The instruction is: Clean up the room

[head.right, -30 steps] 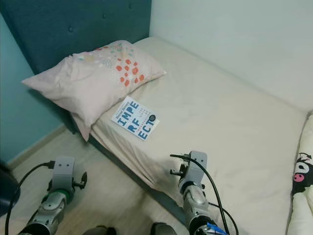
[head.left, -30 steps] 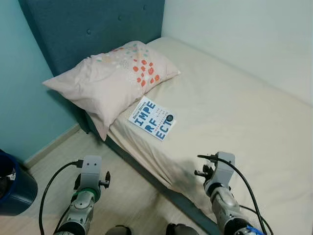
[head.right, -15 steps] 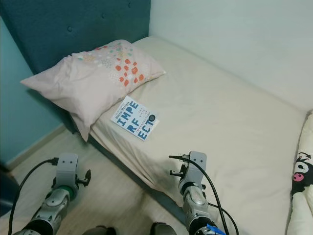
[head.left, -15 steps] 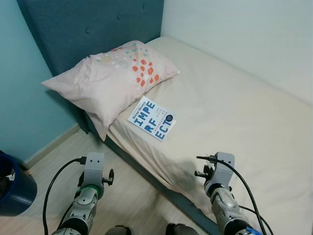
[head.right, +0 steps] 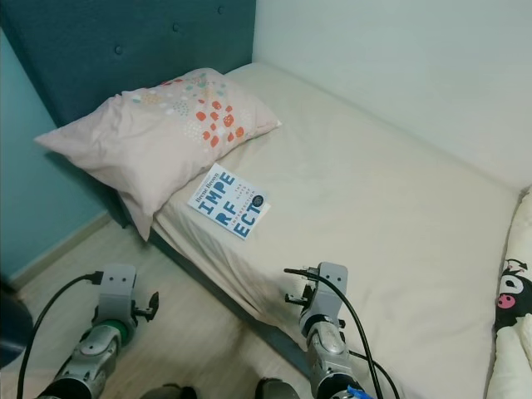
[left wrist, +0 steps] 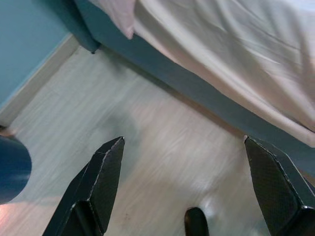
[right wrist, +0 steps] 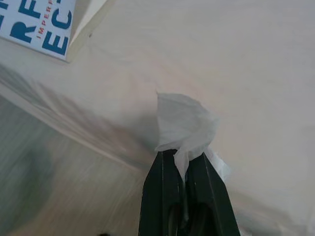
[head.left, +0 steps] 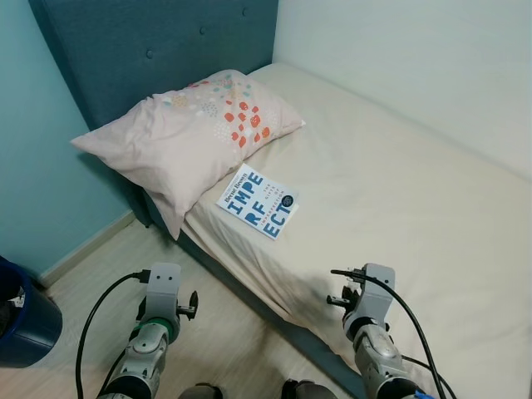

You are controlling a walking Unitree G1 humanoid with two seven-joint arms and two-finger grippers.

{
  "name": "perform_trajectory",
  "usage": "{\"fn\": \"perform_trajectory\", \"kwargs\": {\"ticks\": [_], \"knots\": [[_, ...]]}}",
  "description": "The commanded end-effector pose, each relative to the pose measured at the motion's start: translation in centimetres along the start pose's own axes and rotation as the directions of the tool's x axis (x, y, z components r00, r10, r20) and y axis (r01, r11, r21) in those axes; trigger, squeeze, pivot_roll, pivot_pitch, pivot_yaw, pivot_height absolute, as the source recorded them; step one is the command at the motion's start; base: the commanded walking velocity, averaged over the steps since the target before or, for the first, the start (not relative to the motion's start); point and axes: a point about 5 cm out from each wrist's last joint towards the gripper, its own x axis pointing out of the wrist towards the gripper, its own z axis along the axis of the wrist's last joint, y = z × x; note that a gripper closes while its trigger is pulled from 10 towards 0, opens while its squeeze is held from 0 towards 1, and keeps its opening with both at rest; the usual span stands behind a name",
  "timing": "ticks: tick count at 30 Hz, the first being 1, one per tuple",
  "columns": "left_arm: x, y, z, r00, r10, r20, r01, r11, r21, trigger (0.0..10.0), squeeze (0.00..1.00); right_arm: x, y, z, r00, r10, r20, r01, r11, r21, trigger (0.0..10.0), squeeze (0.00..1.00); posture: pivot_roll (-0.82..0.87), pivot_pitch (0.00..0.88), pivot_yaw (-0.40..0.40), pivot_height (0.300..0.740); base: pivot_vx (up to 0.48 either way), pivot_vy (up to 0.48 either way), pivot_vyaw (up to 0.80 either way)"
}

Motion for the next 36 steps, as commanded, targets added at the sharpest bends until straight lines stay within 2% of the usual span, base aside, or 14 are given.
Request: {"fn": "perform_trajectory", "kwargs": {"ticks": [1,9,10,12,14,17,30,36], "knots": [[-0.25,-0.53,-0.44,0.999,-0.035,-0.003,0.035,0.999,0.006,10.0,0.0,-0.45,-0.39,-0.71,1.0,-0.01,-0.009,0.01,1.0,0.009,10.0,0.0,0.04,0.044,-0.017,0.74,0.0,0.0,0.0],[-0.44,-0.59,-0.75,0.999,-0.044,-0.009,0.044,0.999,-0.016,10.0,0.0,-0.54,-0.22,-0.95,1.0,-0.009,-0.018,0.008,1.0,-0.02,10.0,0.0,0.04,0.049,-0.008,0.74,0.0,0.0,0.0],[-0.41,-0.63,-0.62,0.999,-0.044,-0.003,0.044,0.999,-0.015,10.0,0.0,-0.46,-0.33,-0.78,1.0,-0.021,-0.012,0.021,1.0,0.001,10.0,0.0,0.04,0.041,-0.014,0.74,0.0,0.0,0.0],[-0.22,-0.28,-0.14,1.0,-0.001,0.011,0.002,0.999,-0.042,10.0,0.0,-0.3,-0.36,-0.47,0.999,-0.032,-0.004,0.032,0.999,0.025,10.0,0.0,0.05,0.056,-0.015,0.74,0.0,0.0,0.0],[-0.13,0.14,-0.14,0.999,0.039,-0.002,-0.039,0.996,-0.086,10.0,0.0,-0.25,-0.16,-0.44,1.0,-0.02,-0.006,0.021,1.0,0.013,10.0,0.0,0.05,0.053,-0.014,0.74,0.0,0.0,0.0],[-0.17,0.2,-0.2,0.999,0.039,-0.001,-0.039,0.997,-0.068,10.0,0.0,-0.29,-0.11,-0.52,1.0,-0.017,-0.008,0.017,1.0,0.01,10.0,0.0,0.05,0.044,-0.012,0.74,0.0,0.0,0.0],[-0.13,0.0,-0.13,1.0,0.02,-0.002,-0.02,0.997,-0.076,10.0,0.0,-0.27,-0.01,-0.46,1.0,-0.006,-0.003,0.006,1.0,0.023,10.0,0.0,0.05,0.037,-0.007,0.74,0.0,0.0,0.0],[-0.19,0.17,-0.27,1.0,0.014,-0.008,-0.014,0.999,-0.044,10.0,0.0,-0.33,0.35,-0.57,1.0,0.005,0.001,-0.005,1.0,0.024,10.0,0.0,0.06,0.026,-0.014,0.74,0.0,0.0,0.0]]}}
